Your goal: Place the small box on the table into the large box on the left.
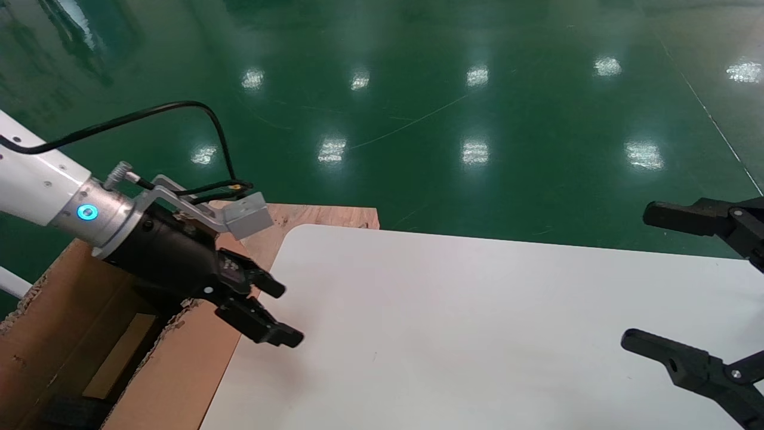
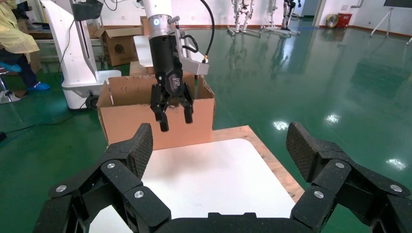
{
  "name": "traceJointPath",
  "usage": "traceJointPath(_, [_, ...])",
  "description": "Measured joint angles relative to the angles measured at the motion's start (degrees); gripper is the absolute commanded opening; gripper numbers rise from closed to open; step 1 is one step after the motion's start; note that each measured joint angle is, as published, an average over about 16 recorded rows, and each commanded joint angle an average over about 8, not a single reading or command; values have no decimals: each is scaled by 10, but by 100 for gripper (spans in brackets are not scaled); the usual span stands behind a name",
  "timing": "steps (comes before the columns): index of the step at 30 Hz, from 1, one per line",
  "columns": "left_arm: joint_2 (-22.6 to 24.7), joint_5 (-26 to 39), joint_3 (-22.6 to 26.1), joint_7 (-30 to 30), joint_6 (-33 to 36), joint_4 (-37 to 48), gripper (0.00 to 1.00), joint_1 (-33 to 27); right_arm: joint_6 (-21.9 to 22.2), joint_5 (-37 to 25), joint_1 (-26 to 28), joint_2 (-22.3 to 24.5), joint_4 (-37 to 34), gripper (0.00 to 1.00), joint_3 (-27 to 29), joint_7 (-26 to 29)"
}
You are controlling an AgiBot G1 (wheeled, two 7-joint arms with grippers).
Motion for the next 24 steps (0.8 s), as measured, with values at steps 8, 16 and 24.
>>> traceJointPath(8, [2,-37,-112,50,-6,-40,100,84,0,0,0,0,0,100,0,0])
traceJointPath(16, [3,-74,-224,100,-12,-81,100,168,0,0,0,0,0,100,0,0])
traceJointPath(24, [5,-111,-336,149,-18,-121,100,252,0,0,0,0,0,100,0,0])
